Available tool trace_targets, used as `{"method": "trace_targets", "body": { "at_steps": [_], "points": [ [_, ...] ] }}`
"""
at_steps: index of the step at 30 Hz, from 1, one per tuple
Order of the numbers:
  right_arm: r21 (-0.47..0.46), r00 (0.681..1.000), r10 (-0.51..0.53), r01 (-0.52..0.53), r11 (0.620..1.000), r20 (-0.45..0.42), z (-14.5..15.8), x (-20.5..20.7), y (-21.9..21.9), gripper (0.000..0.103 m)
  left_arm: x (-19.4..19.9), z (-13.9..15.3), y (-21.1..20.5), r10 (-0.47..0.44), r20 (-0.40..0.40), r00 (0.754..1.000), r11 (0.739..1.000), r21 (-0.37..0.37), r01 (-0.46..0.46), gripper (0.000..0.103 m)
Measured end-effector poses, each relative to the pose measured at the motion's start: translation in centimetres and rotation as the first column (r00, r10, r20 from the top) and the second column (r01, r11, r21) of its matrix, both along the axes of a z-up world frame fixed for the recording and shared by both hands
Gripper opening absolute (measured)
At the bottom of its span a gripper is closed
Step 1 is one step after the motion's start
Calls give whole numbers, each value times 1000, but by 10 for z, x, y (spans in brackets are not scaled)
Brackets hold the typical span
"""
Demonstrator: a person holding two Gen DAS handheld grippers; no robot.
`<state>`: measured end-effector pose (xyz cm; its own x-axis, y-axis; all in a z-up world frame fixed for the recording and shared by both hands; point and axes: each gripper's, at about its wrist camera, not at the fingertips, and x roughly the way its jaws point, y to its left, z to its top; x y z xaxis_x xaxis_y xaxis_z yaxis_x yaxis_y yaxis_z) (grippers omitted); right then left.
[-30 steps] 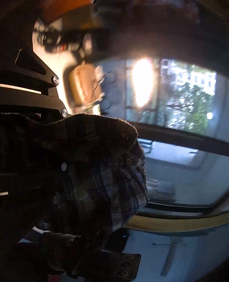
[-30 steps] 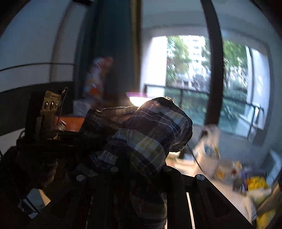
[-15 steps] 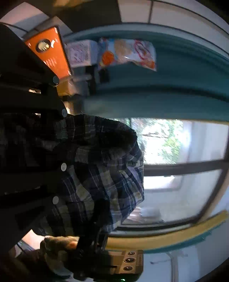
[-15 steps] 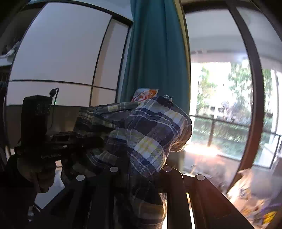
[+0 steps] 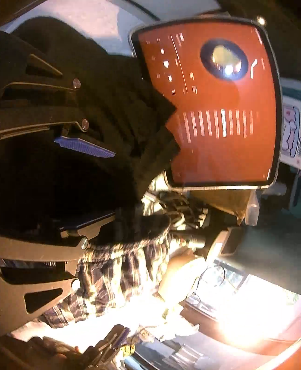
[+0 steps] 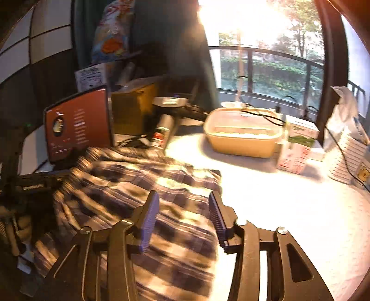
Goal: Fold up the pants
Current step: 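Lower the folded pants onto the bed corner and open both tools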
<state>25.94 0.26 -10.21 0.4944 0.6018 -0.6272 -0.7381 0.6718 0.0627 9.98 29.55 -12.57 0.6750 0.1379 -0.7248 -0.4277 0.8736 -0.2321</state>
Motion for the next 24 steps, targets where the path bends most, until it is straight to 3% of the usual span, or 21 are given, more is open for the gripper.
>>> {"method": "trace_targets", "body": {
  "at_steps": [3, 6, 8, 10, 14, 19, 24],
  "points": [
    [-1, 1000, -26, 26, 1000, -5, -1, 8, -12, 65, -13, 13, -14, 2, 18, 1000, 999, 33, -3, 48],
    [-8, 999, -40, 40, 999, -8, -1, 5, -23, 65, -19, 30, -34, -19, 54, 998, 994, 113, 13, 48],
    [-4, 999, -47, 47, 999, -6, 6, 4, -30, 65, -28, 41, -59, -43, 83, 996, 988, 151, 30, 58],
    [-5, 999, -51, 51, 999, -4, 9, -3, -41, 65, -30, 51, -68, -58, 108, 993, 987, 155, 41, 64],
    [-1, 997, -73, 73, 997, 12, 14, -14, -63, 65, -37, 62, -97, -83, 162, 983, 985, 164, 56, 65],
    [0, 994, -109, 109, 994, 32, 24, -33, -101, 65, -38, 63, -129, -119, 173, 978, 983, 159, 91, 67],
    [24, 985, -164, 163, 986, 48, 32, -55, -144, 77, -42, 66, -165, -173, 180, 968, 973, 184, 139, 72]
  ]
}}
